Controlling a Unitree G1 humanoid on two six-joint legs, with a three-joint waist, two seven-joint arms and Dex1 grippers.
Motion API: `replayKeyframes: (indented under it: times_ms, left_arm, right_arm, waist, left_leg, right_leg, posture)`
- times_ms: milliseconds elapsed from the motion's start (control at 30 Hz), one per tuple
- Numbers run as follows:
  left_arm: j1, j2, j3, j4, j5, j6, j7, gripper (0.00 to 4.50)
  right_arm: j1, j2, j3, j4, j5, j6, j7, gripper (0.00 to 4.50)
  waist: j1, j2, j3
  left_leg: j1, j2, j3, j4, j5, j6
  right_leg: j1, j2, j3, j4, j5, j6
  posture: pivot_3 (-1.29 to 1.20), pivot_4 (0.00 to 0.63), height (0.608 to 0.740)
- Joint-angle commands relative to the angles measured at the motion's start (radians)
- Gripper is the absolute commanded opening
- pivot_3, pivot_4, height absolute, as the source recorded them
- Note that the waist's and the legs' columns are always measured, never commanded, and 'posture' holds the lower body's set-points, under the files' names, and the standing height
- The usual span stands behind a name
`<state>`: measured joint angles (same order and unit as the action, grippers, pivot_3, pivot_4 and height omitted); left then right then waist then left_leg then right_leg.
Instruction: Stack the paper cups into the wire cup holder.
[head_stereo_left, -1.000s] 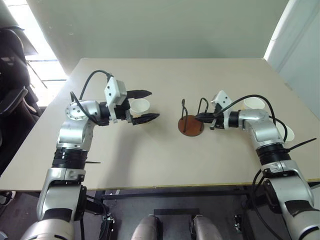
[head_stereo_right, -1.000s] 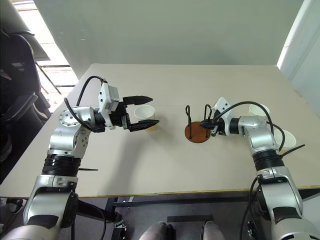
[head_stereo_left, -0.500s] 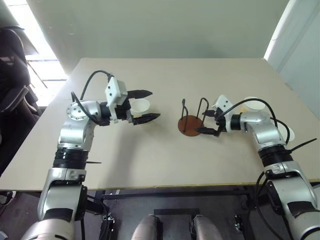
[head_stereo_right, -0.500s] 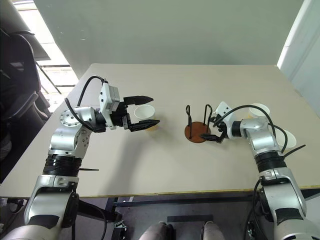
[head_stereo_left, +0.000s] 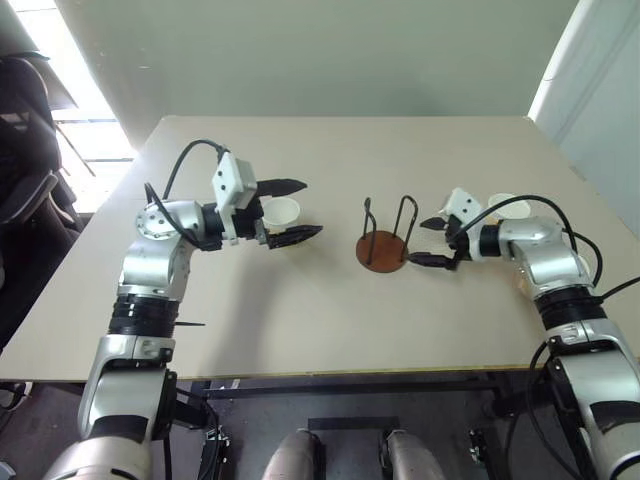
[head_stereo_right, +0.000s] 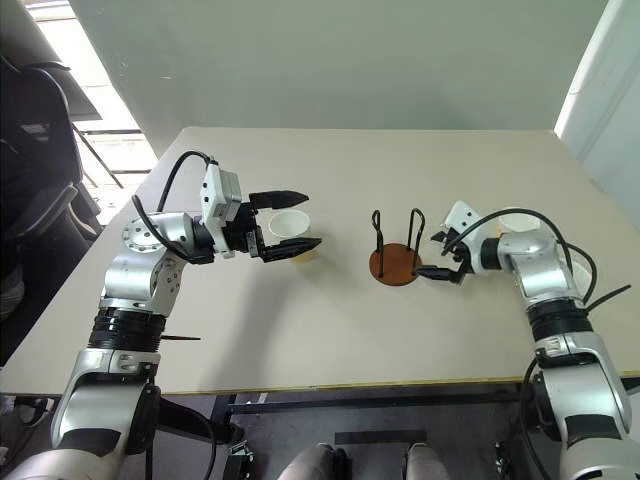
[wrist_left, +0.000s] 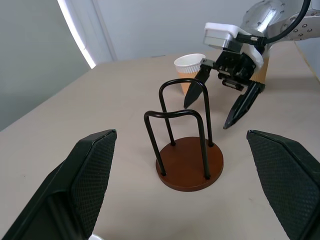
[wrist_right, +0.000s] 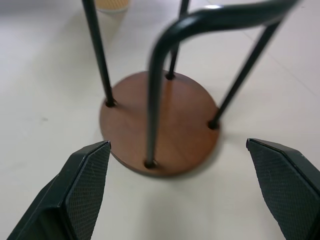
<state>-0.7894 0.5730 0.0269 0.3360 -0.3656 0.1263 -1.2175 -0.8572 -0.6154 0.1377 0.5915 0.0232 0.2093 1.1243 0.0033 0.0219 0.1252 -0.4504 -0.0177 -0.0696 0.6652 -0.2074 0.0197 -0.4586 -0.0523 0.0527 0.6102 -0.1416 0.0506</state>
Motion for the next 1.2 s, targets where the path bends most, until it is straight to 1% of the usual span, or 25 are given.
replayKeyframes:
  times_ms: [33,233,500,700,933,1033,1200]
  left_arm:
    - [-0.032,0.010,0.013,-0.004,-0.008,0.004,-0.006,4.50]
    - [-0.036,0.011,0.005,-0.001,-0.004,0.017,-0.022,4.50]
    - [-0.054,0.002,-0.001,0.025,0.001,0.016,-0.028,4.50]
    - [-0.075,-0.028,0.003,0.047,-0.011,0.009,-0.028,4.50]
    - [-0.124,-0.047,-0.030,0.086,-0.011,0.000,-0.130,4.50]
    - [-0.141,-0.049,-0.062,0.065,-0.032,0.053,-0.204,4.50]
    - [-0.161,-0.071,-0.081,0.071,-0.027,0.056,-0.233,4.50]
  right_arm:
    - [-0.039,-0.029,-0.018,-0.004,0.002,-0.022,0.011,4.49]
    - [-0.070,-0.046,-0.034,0.001,0.011,-0.033,0.003,4.49]
    - [-0.163,-0.095,-0.035,0.067,-0.007,-0.055,0.003,4.49]
    - [-0.210,-0.117,-0.022,0.105,-0.025,-0.087,0.006,4.49]
    - [-0.246,-0.152,0.004,0.131,-0.068,-0.138,0.054,4.49]
    - [-0.270,-0.192,0.033,0.161,-0.115,-0.182,0.089,4.49]
    - [-0.316,-0.229,0.072,0.239,-0.175,-0.242,0.143,4.49]
  waist:
    - [0.000,0.000,0.000]
    - [0.000,0.000,0.000]
    - [0.002,0.000,0.000]
    - [0.002,0.000,0.000]
    - [0.003,0.000,0.000]
    - [0.003,0.000,0.000]
    - [0.004,0.000,0.000]
  left_leg:
    - [0.000,0.000,0.000,0.000,0.000,0.000]
    - [0.000,0.000,0.000,0.000,0.000,0.000]
    - [0.000,0.000,0.000,0.000,0.000,0.000]
    - [0.000,0.000,0.000,0.000,0.000,0.000]
    - [-0.001,0.000,0.000,0.000,0.000,0.000]
    - [-0.001,0.000,0.000,0.000,0.000,0.000]
    - [-0.001,0.000,0.000,0.000,0.000,0.001]
  right_leg:
    - [0.000,0.000,0.000,0.000,0.000,0.000]
    - [0.000,0.000,0.000,0.000,0.000,0.000]
    - [0.000,0.000,0.000,-0.001,0.000,0.000]
    - [0.000,0.000,0.000,0.000,0.000,0.000]
    - [0.000,0.000,0.000,-0.001,0.000,0.000]
    - [0.000,0.000,0.000,-0.001,0.000,0.000]
    - [0.000,-0.001,0.000,-0.001,0.000,0.001]
  posture:
    - [0.00,0.150,0.740]
    - [0.00,0.150,0.740]
    - [0.00,0.150,0.740]
    - [0.00,0.150,0.740]
    - [0.00,0.150,0.740]
    - [0.00,0.150,0.740]
    - [0.00,0.150,0.740]
